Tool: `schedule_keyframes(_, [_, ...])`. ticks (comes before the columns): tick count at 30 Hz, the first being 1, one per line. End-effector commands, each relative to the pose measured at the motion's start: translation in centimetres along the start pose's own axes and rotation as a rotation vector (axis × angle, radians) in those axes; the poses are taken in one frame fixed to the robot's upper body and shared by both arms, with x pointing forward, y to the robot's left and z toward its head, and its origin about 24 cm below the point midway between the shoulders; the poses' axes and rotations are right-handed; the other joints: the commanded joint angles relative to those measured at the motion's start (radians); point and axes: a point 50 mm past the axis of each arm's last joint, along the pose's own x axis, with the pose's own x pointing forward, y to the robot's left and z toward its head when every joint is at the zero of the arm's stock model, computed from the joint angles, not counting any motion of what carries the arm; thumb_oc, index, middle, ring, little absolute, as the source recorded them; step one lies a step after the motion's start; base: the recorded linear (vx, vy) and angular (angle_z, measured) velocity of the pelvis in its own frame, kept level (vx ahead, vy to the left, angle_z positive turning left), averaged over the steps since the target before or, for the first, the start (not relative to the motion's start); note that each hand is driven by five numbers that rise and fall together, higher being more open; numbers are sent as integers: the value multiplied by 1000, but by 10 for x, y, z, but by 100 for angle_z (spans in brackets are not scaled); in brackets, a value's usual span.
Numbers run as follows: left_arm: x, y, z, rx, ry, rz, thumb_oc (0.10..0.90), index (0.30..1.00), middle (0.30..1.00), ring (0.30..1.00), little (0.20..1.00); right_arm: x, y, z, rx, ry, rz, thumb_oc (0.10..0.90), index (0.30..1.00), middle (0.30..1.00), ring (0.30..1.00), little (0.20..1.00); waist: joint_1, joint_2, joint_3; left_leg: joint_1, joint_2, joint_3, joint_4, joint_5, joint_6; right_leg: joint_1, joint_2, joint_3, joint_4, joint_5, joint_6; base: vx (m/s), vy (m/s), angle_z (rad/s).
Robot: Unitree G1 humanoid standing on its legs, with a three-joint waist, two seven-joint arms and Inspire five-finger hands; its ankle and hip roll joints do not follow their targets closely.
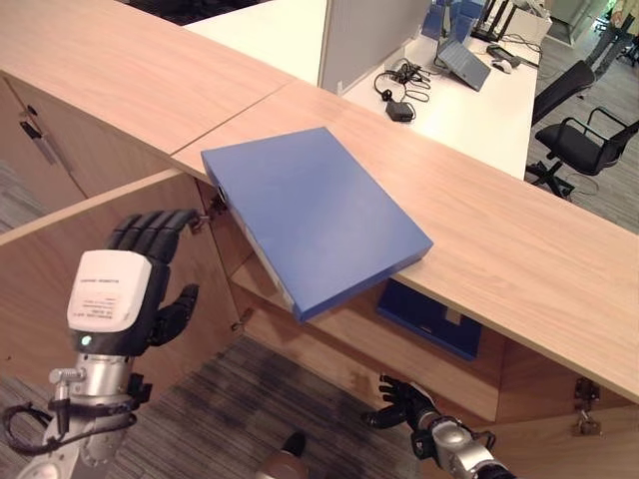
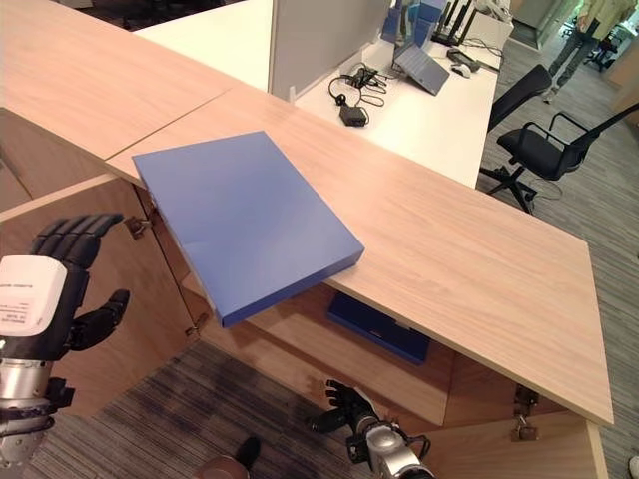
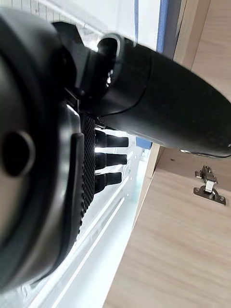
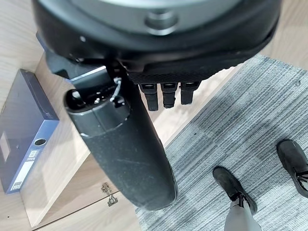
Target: Put the empty folder in the office cabinet
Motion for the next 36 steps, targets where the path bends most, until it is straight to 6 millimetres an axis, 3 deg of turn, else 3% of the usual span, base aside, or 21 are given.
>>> schedule_keyframes(1, [25,33,12,-23,-112,233,800,900,900,900,900,6,-2,35,-47,-125,-7,800,900,900,900,900,-16,-8,-79,-4,12,-29,-14,-94,-15,-43,-19,64,37,-13,44,-78,40,1])
schedule_keyframes(20, [50,45,60,-27,-449,213,800,900,900,900,900,10,6,39,-77,-130,9,800,900,900,900,900,-56,1,-96,7,16,-8,-15,-103,-9,-48,-18,87,41,-11,48,-4,3,0])
schedule_keyframes(36, [48,41,58,-16,-474,119,800,900,900,900,900,9,2,37,-75,-125,-8,800,900,900,900,900,-69,4,-101,14,15,-2,-15,-110,-2,-49,-19,100,39,-9,50,0,0,0])
